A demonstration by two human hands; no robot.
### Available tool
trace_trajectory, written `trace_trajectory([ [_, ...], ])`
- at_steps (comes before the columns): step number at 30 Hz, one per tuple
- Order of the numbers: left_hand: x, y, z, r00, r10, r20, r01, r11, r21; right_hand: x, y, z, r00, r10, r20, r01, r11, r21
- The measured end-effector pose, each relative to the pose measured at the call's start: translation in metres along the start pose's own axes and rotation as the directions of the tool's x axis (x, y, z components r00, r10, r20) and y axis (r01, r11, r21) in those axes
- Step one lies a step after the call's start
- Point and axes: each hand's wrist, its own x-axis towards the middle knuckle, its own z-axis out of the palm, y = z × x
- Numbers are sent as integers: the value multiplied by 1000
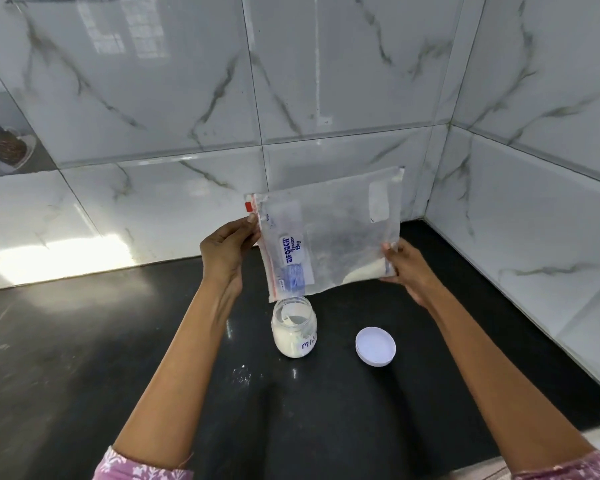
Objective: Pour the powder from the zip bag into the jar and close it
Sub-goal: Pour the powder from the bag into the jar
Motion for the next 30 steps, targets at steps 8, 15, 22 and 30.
trace_trajectory([
  [8, -4, -12, -16, 996, -15, -85, 11, 999, -49, 1, -47, -6, 993, -104, 54, 114, 970, -216],
  [15, -24, -30, -23, 993, 41, -109, -23, 987, 160, -3, -69, -5, 989, -107, 107, 131, 959, -251],
  [22, -30, -24, -27, 985, 145, -96, -128, 977, 168, -3, -90, -4, 979, -159, 130, 188, 948, -258],
  [30, -33, -36, -40, 985, 118, -125, -99, 984, 147, -3, -87, 5, 973, -165, 160, 211, 917, -339],
])
